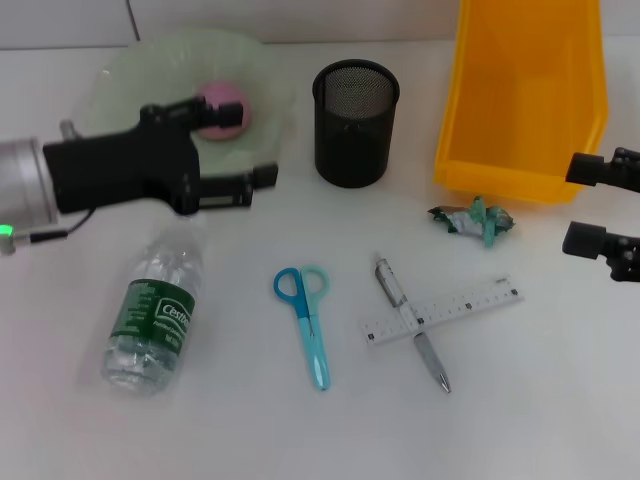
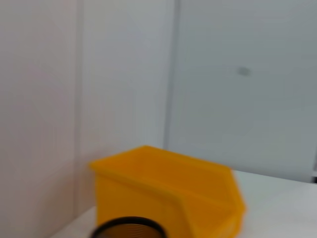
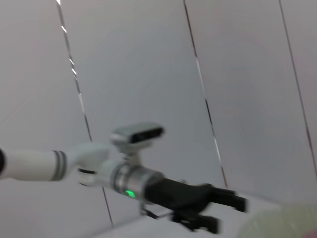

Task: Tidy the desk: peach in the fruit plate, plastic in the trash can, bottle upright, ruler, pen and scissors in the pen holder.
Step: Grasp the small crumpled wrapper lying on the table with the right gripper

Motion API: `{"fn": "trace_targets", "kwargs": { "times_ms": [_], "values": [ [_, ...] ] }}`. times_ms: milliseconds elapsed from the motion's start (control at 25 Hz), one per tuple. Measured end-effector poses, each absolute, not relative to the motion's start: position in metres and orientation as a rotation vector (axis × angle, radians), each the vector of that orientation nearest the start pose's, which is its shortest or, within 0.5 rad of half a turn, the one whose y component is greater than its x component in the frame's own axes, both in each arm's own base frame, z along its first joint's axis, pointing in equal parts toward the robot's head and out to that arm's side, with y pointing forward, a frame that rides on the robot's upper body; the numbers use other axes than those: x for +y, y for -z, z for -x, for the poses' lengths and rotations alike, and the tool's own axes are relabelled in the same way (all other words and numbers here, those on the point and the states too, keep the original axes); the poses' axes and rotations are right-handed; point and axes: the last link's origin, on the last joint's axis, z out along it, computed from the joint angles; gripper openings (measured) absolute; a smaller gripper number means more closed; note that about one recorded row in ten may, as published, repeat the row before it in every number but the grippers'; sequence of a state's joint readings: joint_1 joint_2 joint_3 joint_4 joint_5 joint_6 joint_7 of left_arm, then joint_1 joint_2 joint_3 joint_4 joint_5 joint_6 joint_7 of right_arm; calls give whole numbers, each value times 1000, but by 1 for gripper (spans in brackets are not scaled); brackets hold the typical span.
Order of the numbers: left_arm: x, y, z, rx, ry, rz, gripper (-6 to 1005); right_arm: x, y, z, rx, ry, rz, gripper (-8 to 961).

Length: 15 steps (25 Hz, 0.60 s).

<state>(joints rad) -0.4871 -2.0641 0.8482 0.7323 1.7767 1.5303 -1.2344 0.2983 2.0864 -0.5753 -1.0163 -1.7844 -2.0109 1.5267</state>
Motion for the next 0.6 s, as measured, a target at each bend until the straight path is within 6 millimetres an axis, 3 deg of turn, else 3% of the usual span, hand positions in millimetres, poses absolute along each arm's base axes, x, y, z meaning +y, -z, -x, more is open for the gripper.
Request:
{"fn": "trace_targets", "kwargs": {
  "times_ms": [120,160,200,240,280,320,520,560,600],
  "values": [
    [314,-9,260,-256,772,2690,862,274,-97,-244,642,-765,2734,784],
    [309,-7,264,-257,775,2693,862,287,-102,-228,709,-532,2765,784],
    [305,-6,266,-252,781,2698,862,287,-102,-228,709,-532,2765,784],
    [299,-3,269,-260,791,2704,862,293,-103,-216,711,-411,2786,783],
    [293,1,272,-276,810,2713,862,303,-102,-195,707,-183,2811,783],
    [293,1,272,-276,810,2713,862,303,-102,-195,707,-183,2811,757],
    [288,7,276,-324,826,2716,862,328,-82,-157,656,339,2752,627],
    [287,7,277,-329,828,2716,862,335,-74,-146,590,493,2720,647],
    [287,7,277,-329,828,2716,862,335,-74,-146,590,493,2720,667]
  ]
}}
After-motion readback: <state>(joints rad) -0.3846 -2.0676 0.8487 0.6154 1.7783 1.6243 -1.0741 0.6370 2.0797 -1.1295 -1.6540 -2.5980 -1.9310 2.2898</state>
